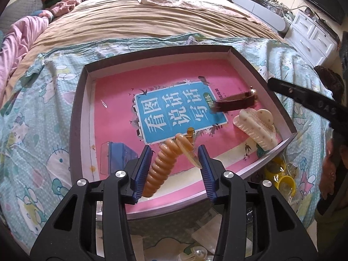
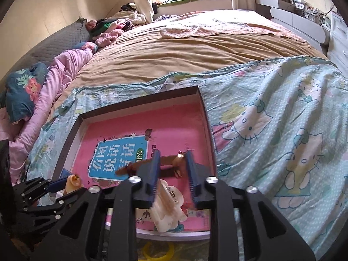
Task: Organize jewelry
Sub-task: 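Carry the watch and hair tie into the pink box and release both, then withdraw both tools from the box back over the remaining jewelry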
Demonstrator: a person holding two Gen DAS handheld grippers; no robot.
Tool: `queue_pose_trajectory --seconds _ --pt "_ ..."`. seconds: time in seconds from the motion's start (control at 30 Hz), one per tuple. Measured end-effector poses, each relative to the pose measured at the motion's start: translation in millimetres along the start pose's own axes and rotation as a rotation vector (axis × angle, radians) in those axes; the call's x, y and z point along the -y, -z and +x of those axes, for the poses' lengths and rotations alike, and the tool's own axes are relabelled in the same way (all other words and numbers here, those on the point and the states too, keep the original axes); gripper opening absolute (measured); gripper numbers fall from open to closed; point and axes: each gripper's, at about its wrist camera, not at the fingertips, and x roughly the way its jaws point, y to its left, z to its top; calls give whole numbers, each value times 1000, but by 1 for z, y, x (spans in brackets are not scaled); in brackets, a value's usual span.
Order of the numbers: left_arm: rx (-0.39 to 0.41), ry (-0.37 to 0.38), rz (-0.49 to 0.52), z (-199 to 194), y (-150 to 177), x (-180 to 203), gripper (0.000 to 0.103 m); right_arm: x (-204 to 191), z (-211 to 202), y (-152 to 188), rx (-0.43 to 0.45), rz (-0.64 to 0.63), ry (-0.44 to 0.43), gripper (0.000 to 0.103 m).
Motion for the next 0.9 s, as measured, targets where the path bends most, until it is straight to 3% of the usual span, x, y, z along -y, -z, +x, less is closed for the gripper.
queue_pose_trajectory --seconds 0.17,0.23,0.3,0.47,0.67,0.9 --pt "7 7 1 -2 0 2 43 2 -19 0 26 4 5 49" --pt "17 3 2 -6 0 3 58 2 -28 0 39 2 4 59" --pt "28 4 2 -10 -1 3 59 2 -40 1 69 -2 11 75" --pt "51 17 -16 -26 -3 1 61 1 -63 -1 113 -1 7 85" --pt "109 8 -23 -58 -7 3 86 -4 -85 -3 157 -8 -8 89" --pt "166 2 -51 -93 -6 -3 93 -14 -117 -3 223 -18 -40 96"
